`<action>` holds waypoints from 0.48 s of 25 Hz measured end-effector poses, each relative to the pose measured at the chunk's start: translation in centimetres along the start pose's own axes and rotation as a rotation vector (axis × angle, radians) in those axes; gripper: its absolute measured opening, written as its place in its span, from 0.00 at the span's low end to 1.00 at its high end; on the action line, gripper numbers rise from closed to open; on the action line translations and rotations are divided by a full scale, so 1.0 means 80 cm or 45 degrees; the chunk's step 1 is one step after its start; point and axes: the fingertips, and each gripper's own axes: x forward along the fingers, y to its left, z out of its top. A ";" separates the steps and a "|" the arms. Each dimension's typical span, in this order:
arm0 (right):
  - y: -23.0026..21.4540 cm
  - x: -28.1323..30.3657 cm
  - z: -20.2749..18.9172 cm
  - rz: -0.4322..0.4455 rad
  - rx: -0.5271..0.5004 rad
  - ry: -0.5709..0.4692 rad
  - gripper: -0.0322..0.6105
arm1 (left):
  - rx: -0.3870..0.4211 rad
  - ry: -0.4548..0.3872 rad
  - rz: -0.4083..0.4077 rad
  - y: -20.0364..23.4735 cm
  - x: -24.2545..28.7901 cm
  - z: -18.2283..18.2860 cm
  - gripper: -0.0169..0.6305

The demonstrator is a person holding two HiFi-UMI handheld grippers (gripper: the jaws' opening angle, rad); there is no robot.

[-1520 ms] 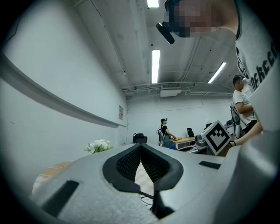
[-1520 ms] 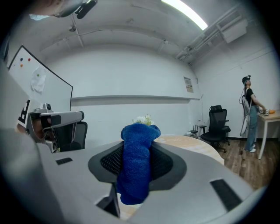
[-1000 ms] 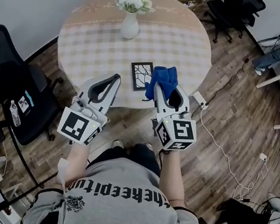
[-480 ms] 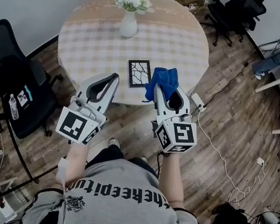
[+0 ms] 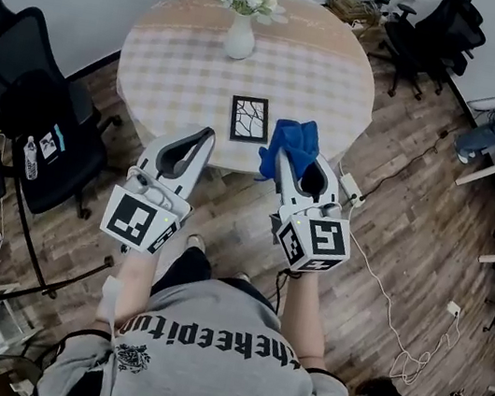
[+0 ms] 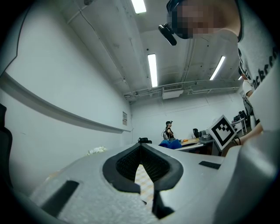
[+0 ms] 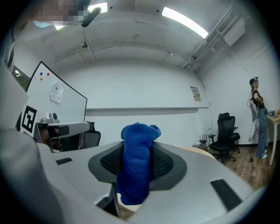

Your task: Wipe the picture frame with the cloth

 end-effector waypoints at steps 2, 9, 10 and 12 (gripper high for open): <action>-0.001 -0.011 0.002 0.014 -0.003 -0.002 0.28 | 0.007 0.000 0.012 -0.012 -0.004 0.004 0.05; 0.000 -0.046 0.005 0.090 -0.023 -0.009 0.28 | 0.037 -0.005 0.076 -0.051 -0.020 0.015 0.05; -0.001 -0.052 0.005 0.098 -0.024 -0.011 0.28 | 0.039 -0.007 0.081 -0.057 -0.021 0.016 0.05; -0.002 -0.062 0.005 0.113 -0.025 -0.016 0.28 | 0.044 -0.008 0.092 -0.069 -0.024 0.018 0.05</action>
